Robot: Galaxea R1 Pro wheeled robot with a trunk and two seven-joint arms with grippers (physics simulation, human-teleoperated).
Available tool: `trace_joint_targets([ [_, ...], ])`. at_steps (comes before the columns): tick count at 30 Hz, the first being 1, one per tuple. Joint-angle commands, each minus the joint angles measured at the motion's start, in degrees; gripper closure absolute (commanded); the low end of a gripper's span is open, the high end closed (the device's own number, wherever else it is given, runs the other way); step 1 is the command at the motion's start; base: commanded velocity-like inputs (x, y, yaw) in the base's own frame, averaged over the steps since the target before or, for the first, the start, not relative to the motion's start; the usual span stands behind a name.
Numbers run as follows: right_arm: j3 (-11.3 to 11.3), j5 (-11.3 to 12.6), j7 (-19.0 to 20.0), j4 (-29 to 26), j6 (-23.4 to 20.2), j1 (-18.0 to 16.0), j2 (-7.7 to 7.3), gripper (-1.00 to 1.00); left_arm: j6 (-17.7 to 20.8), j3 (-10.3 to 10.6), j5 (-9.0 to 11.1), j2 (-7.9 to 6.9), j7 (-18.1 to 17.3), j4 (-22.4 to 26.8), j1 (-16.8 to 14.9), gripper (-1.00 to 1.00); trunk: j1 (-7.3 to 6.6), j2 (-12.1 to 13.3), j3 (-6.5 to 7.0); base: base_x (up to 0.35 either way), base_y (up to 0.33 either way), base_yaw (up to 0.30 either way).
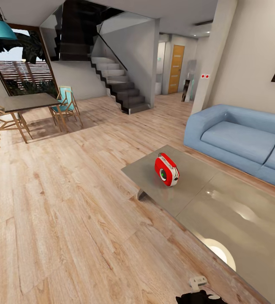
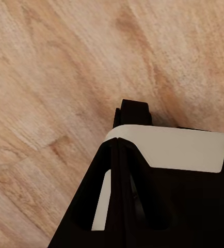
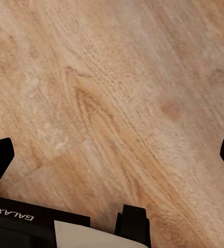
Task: Turn on the radio receiver that's on the table in the living room.
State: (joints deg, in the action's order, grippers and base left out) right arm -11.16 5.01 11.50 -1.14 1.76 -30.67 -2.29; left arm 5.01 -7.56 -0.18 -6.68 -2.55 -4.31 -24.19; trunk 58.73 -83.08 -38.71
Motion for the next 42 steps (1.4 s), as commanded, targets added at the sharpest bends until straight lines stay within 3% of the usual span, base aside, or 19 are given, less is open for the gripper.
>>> trace_joint_targets([
  [1,0.00,0.02,0.00,0.00,0.00,0.00,0.00,-1.00,0.00,0.00,0.00,0.00,0.00,0.00,0.00,1.00,0.00,0.00,0.00,0.000,0.000,0.000],
  [25,0.00,0.00,-0.05,0.00,-0.08,0.00,-0.32,-1.00,0.00,0.00,0.00,0.00,0.00,0.00,0.02,1.00,0.00,0.00,0.00,0.000,0.000,0.000],
  [29,0.00,0.00,-0.14,0.06,-0.16,0.19,-1.68,-1.00,0.00,0.00,0.00,0.00,0.02,0.00,0.02,1.00,0.00,0.00,0.00,0.000,0.000,0.000],
  [34,0.00,-0.01,-0.40,0.09,-0.35,1.85,-4.90,-1.00,0.00,0.00,0.00,-0.03,0.08,0.00,0.02,1.00,0.00,0.00,0.00,0.000,0.000,0.000],
  [42,0.00,0.00,-1.21,0.15,-0.92,4.35,-7.08,-1.00,0.00,0.00,0.00,-0.11,0.09,0.00,0.03,1.00,0.00,0.00,0.00,0.000,0.000,0.000],
])
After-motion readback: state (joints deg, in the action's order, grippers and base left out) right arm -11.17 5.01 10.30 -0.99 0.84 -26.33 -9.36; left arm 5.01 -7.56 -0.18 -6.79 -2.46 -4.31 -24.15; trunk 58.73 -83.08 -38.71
